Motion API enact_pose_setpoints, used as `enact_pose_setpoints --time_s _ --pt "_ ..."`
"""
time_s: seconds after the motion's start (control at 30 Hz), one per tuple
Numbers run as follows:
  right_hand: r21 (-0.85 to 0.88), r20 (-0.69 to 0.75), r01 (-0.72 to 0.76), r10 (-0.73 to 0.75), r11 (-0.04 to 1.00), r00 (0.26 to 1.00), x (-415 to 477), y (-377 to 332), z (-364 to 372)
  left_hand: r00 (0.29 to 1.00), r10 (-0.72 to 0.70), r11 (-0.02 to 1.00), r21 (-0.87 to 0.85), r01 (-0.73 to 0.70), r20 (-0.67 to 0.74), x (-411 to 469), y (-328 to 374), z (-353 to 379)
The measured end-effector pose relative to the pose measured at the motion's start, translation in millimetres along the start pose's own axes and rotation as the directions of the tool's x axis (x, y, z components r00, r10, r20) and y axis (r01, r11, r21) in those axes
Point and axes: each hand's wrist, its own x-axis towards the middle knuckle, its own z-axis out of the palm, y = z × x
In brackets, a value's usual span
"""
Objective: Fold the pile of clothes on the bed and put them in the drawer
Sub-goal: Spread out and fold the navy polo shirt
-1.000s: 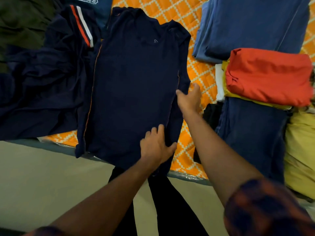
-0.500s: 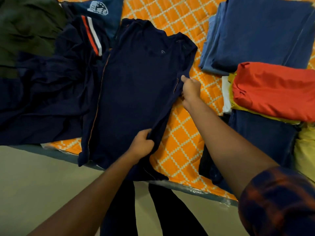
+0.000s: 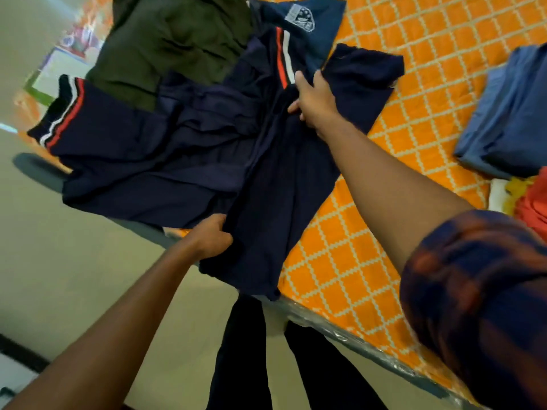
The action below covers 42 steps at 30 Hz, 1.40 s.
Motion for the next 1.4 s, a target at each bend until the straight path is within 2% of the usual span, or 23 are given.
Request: enact_pose_setpoints --time_s 0.07,0.17,0.27,0.33,0.4,0.43,0.53,0.6,0.73,0.87,0.93,1.07,1.13,1.2,1.3,1.4 --pt "-0.087 -0.040 0.046 -0.049 0.995 0.998 -2 8 9 0.999 0.029 1.000 0.010 -0.029 -0.019 1 -4 1" --pt "-0.033 -0.302 0.158 -0.160 0.987 0.940 -27 27 11 0.990 0.085 0.995 -0.042 -0.090 -0.116 0 -7 8" --pt "0.092 -0.539 0.106 -0.040 0.990 0.841 -80 75 17 0.958 0.152 0.988 0.074 -0.138 -0.244 -3 -10 15" --pt "0.179 -0.600 -0.030 0.133 0.983 0.789 -122 113 24 0.960 0.157 0.988 0.034 -0.153 -0.233 -4 -12 17" --pt "0.243 -0.507 -0.221 0.318 0.944 0.801 -167 139 35 0.970 0.158 0.985 -0.037 -0.168 -0.182 -5 -10 15" --pt "0.224 -0.437 -0.283 0.355 0.933 0.826 -190 147 42 0.974 0.170 0.985 -0.016 -0.174 -0.147 -2 -11 15" --pt "0.180 -0.184 -0.268 0.300 0.946 0.936 -244 158 65 0.993 0.112 0.990 0.079 -0.114 0.035 0 -7 10" --pt "0.227 -0.049 -0.260 0.277 0.939 0.960 -257 162 82 0.995 0.038 0.999 -0.013 -0.037 0.091 2 -5 0" --pt "0.361 0.019 -0.339 0.357 0.868 0.934 -266 169 83 0.991 -0.079 0.987 -0.129 0.093 0.113 -3 5 -9" --pt "0.457 -0.015 -0.272 0.313 0.847 0.950 -281 172 68 0.979 -0.100 0.968 -0.209 0.137 0.176 -21 13 6" --pt "0.457 -0.008 -0.301 0.342 0.837 0.940 -299 180 56 0.970 -0.093 0.953 -0.260 0.153 0.226 -39 17 25" --pt "0.427 0.123 -0.380 0.363 0.821 0.924 -342 196 29 0.955 -0.170 0.913 -0.324 0.246 0.245 -79 10 63" --pt "0.380 0.193 -0.412 0.365 0.828 0.911 -369 196 12 0.927 -0.197 0.889 -0.340 0.306 0.318 -104 4 77" --pt "0.365 0.282 -0.486 0.403 0.794 0.871 -399 193 -7 0.906 -0.185 0.870 -0.364 0.331 0.382 -129 -4 88" --pt "0.376 0.397 -0.595 0.456 0.711 0.796 -428 178 -33 0.935 -0.186 0.785 -0.526 0.326 0.302 -152 -7 96" --pt "0.499 0.424 -0.615 0.446 0.611 0.788 -427 158 -56 0.967 -0.230 0.683 -0.690 0.238 0.105 -157 7 99"
